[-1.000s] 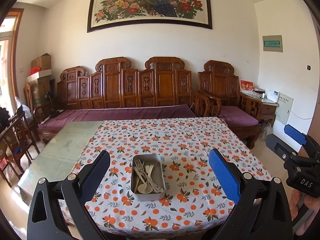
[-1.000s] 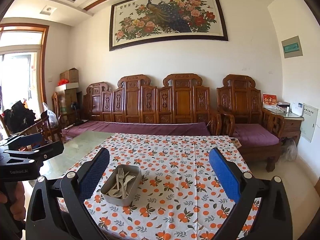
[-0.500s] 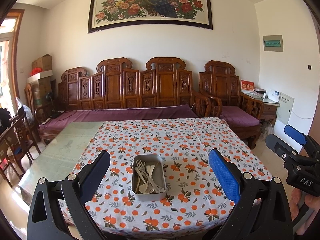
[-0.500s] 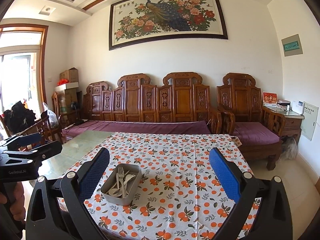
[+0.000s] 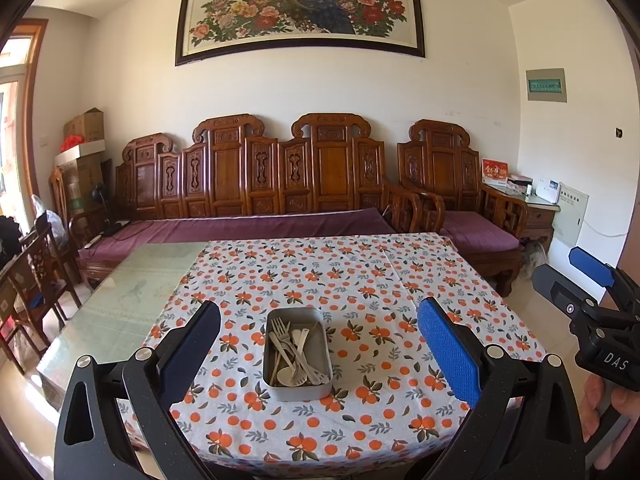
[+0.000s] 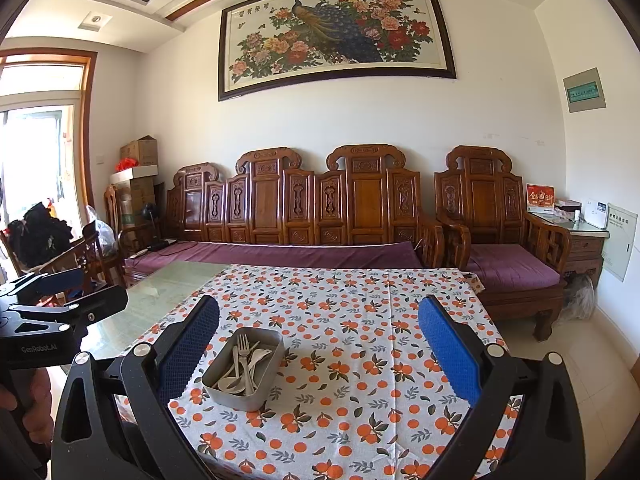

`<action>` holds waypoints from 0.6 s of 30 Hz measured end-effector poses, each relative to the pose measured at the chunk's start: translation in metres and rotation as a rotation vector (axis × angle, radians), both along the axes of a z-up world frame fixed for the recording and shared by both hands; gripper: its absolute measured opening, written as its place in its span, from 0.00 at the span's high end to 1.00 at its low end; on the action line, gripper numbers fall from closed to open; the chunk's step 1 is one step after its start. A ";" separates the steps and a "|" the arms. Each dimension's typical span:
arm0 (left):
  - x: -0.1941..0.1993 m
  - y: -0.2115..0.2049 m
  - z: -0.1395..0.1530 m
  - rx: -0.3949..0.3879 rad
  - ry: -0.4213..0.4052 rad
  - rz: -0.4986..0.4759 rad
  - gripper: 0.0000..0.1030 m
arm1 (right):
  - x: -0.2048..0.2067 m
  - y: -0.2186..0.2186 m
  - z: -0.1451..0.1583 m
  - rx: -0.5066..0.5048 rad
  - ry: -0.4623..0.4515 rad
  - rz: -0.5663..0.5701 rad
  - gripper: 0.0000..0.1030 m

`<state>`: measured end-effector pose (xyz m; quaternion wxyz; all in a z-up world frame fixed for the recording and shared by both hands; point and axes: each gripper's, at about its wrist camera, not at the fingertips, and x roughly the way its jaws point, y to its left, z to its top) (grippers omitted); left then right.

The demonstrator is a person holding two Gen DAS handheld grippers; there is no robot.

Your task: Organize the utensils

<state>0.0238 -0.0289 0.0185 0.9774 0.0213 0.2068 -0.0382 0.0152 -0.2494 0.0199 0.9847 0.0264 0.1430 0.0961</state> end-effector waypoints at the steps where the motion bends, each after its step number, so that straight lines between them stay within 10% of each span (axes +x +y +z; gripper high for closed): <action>1: 0.000 0.000 0.000 0.000 0.000 0.000 0.08 | 0.000 0.000 0.000 -0.001 0.000 -0.001 0.03; 18: 0.002 0.000 -0.002 -0.005 0.005 0.001 0.08 | -0.001 0.002 0.001 -0.003 0.000 0.003 0.03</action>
